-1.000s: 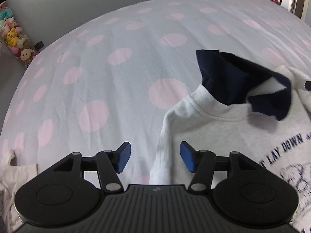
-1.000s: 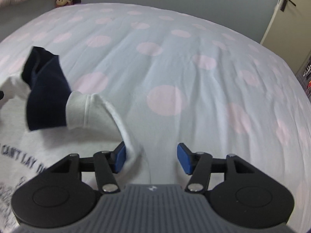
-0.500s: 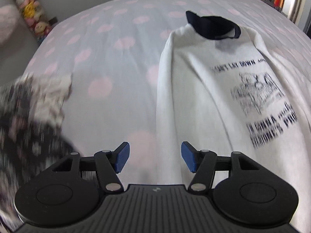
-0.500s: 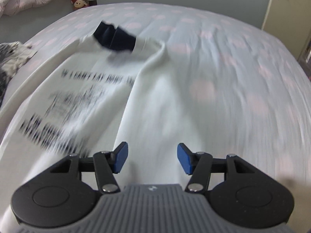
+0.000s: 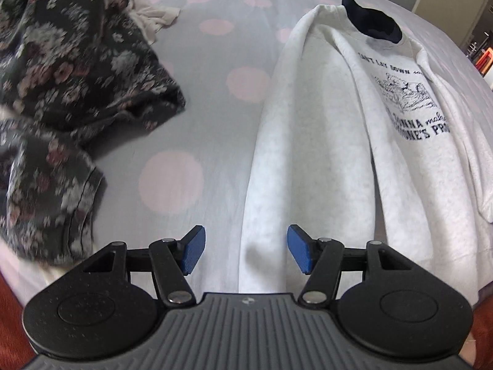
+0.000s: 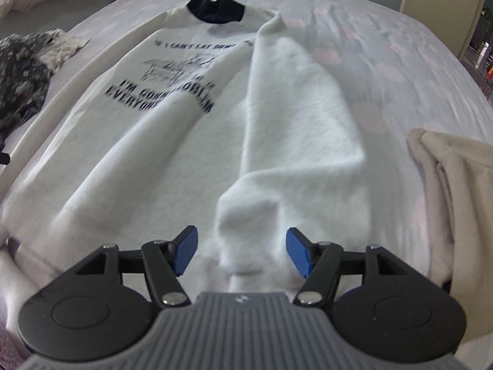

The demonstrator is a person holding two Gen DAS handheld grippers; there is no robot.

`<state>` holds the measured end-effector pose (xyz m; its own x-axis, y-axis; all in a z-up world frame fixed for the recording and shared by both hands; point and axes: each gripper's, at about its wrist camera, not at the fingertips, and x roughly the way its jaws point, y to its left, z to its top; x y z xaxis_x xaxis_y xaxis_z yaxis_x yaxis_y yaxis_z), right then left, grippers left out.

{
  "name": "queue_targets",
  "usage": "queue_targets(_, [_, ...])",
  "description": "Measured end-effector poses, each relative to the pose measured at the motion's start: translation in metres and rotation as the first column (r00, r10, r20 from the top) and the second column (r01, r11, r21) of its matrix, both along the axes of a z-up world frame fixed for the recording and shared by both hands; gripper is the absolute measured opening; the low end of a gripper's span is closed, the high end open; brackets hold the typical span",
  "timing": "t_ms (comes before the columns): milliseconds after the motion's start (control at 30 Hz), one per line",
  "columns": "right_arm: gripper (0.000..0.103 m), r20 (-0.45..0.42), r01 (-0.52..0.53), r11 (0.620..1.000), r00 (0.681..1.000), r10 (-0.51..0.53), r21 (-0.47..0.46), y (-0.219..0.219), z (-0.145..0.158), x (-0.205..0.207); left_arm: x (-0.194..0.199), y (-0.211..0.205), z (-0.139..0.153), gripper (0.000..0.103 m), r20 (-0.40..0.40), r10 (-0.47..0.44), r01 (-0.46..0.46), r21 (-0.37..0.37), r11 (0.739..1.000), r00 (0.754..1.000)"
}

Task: Fold clothes
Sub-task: 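Grasp one sleeve cuff with the right gripper while the left gripper grasps the other sleeve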

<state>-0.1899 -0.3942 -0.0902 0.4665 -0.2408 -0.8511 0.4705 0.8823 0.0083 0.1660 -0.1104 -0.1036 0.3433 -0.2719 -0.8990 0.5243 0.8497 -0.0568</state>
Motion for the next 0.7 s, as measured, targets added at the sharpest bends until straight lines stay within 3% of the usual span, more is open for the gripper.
queue_targets(167, [0.065, -0.048, -0.018, 0.996, 0.999, 0.013, -0.09, 0.019, -0.012, 0.001, -0.02, 0.014, -0.018, 0.057, -0.027, 0.038, -0.039, -0.047, 0.998, 0.999])
queue_targets(300, [0.057, -0.058, -0.007, 0.996, 0.998, 0.002, -0.09, 0.016, -0.015, -0.001, -0.033, 0.017, -0.029, 0.054, -0.002, 0.038, -0.038, -0.04, 0.998, 0.999])
queue_targets(400, [0.044, -0.086, -0.004, 0.995, 0.996, -0.004, -0.101, 0.016, -0.02, 0.002, -0.039, 0.02, -0.032, 0.042, 0.012, 0.033, -0.032, -0.045, 0.998, 0.999])
queue_targets(533, [0.039, -0.131, -0.007, 0.995, 0.991, -0.005, -0.098, 0.014, -0.029, 0.01, -0.042, 0.027, -0.037, 0.023, 0.017, 0.038, -0.037, -0.066, 0.997, 0.999])
queue_targets(700, [0.028, -0.192, -0.02, 0.993, 0.981, -0.003, -0.117, 0.016, -0.037, 0.018, -0.044, 0.032, -0.047, 0.02, 0.02, 0.032, -0.031, -0.063, 0.998, 0.999])
